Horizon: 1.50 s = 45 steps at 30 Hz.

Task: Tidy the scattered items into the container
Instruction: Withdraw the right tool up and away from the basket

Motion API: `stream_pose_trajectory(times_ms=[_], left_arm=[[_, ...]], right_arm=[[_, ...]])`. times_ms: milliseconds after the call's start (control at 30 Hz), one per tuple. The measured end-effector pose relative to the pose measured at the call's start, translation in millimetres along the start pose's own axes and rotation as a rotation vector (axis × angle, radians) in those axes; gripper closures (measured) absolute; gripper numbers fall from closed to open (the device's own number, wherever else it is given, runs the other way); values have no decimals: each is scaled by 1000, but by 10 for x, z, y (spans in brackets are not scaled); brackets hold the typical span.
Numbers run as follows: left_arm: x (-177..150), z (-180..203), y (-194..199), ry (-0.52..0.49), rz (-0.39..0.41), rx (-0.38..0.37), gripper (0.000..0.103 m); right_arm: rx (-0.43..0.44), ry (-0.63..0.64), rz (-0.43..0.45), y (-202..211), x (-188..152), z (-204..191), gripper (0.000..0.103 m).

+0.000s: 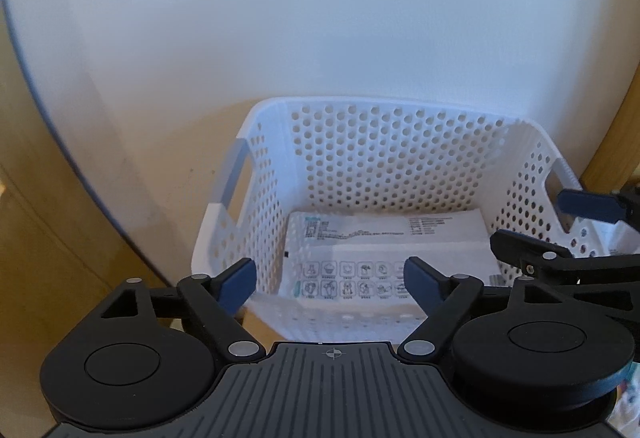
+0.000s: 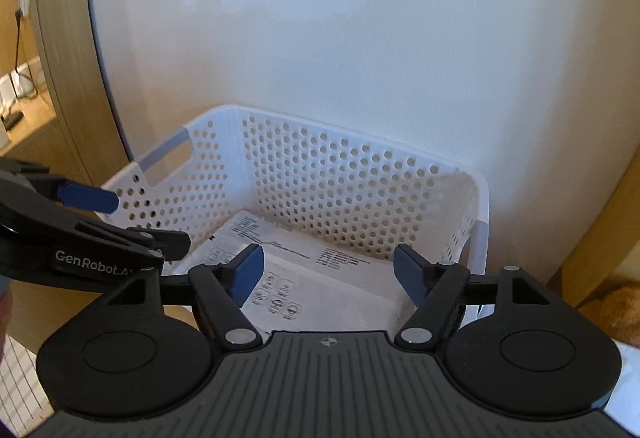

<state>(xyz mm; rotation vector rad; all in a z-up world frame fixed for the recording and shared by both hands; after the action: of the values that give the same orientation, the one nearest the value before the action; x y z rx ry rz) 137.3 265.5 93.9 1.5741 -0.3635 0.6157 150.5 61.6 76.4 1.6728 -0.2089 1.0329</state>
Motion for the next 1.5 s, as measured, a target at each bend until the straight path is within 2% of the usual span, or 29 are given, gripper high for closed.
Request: stream_pose_trajectory(times_ms=[333, 633, 700, 733, 833, 1200, 1367, 1500], left_arm=[[-149, 87, 135, 42, -23, -16, 0], [-283, 230, 311, 57, -2, -33, 0], [-334, 274, 332, 56, -4, -30, 0], [-358, 296, 339, 54, -5, -27, 0], [-432, 375, 360, 57, -9, -39, 0], [-813, 727, 504, 61, -7, -46, 0], [-1029, 896, 524, 54, -24, -85, 0], [-1201, 1065, 549, 25, -26, -109, 0]], right_arm=[[9, -9, 50, 258, -181, 32, 25], [24, -55, 92, 519, -329, 162, 25], [21, -68, 98, 571, -380, 209, 20], [18, -75, 106, 600, -409, 235, 13], [19, -82, 116, 672, -499, 306, 12], [15, -97, 166, 976, -1009, 497, 11], [2, -81, 176, 1119, -1297, 598, 11], [-44, -46, 172, 1215, -1524, 680, 9]])
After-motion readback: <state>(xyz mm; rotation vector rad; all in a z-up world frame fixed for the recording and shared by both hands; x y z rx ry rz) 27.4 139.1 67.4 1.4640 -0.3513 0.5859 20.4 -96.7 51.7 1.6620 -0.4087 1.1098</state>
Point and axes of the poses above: each gripper's, at about its wrist camera, not at the fingertips, and y roughly against the way its jaws point, z to its right, x to its top, the point moved 1 cm from there along -y, roughly the way its jaws point, and after that the axes turned 5 degrees about -z, right-handed, at the moved point
